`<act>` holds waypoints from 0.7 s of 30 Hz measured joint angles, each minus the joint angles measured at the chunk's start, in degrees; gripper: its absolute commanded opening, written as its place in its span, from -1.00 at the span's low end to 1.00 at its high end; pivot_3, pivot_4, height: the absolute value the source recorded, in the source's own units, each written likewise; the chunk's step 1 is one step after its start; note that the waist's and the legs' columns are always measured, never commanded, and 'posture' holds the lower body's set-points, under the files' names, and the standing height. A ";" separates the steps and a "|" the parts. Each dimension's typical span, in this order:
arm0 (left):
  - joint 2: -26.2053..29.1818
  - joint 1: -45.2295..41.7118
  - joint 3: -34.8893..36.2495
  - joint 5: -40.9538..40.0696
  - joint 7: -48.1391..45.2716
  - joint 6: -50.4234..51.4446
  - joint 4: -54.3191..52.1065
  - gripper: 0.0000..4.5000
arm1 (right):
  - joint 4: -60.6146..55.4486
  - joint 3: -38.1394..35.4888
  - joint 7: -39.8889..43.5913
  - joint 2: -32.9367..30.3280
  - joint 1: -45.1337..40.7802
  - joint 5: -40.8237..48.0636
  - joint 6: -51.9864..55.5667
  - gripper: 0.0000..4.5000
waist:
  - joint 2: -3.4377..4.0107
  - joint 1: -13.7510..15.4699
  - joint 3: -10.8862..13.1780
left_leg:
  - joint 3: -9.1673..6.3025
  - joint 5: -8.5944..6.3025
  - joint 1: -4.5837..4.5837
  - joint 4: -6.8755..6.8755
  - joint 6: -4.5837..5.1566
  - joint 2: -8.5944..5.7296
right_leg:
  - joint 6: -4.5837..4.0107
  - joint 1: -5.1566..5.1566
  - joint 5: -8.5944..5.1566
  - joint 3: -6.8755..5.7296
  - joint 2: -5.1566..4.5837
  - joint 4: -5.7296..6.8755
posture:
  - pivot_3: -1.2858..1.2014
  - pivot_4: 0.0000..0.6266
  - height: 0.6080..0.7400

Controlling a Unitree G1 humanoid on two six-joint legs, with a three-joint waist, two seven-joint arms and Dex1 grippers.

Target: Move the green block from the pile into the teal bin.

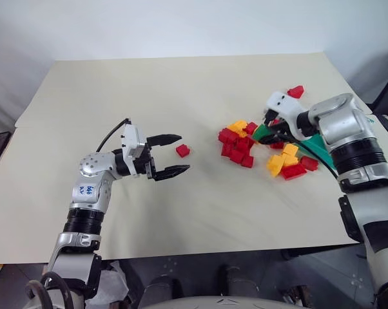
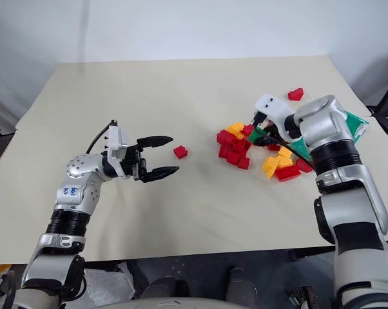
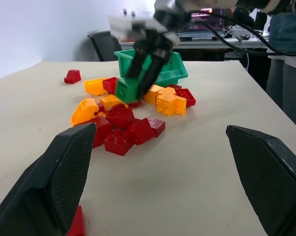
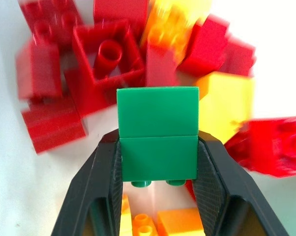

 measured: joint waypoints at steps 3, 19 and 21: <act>-1.07 -2.10 -1.04 0.01 -0.33 0.92 0.22 1.00 | -7.23 -5.26 -3.57 -3.28 3.10 1.53 5.28 -0.34 | 0.00 0.65 0.00 | 0.00 0.00 -0.06 0.01 0.00 -0.02 | 0.00 0.00 0.00 -0.05 -0.01 -0.02 | 0.03 -0.52 1.00; -7.63 -9.77 -3.33 2.54 6.85 5.00 2.71 1.00 | -25.13 -29.59 -27.20 -10.91 24.23 6.83 15.05 -0.34 | -0.01 1.06 0.00 | 0.11 0.03 0.11 0.02 0.01 -0.14 | 0.00 0.01 0.01 0.28 0.09 -0.03 | 0.03 -0.52 1.00; -7.94 -10.35 -3.66 2.93 6.73 4.86 3.65 1.00 | -21.54 -28.89 -27.88 -9.82 24.35 7.47 11.88 -0.34 | -0.01 1.12 0.00 | 0.19 0.04 0.12 0.03 0.03 -0.15 | 0.00 0.01 0.01 0.32 0.09 -0.04 | 0.03 -0.52 1.00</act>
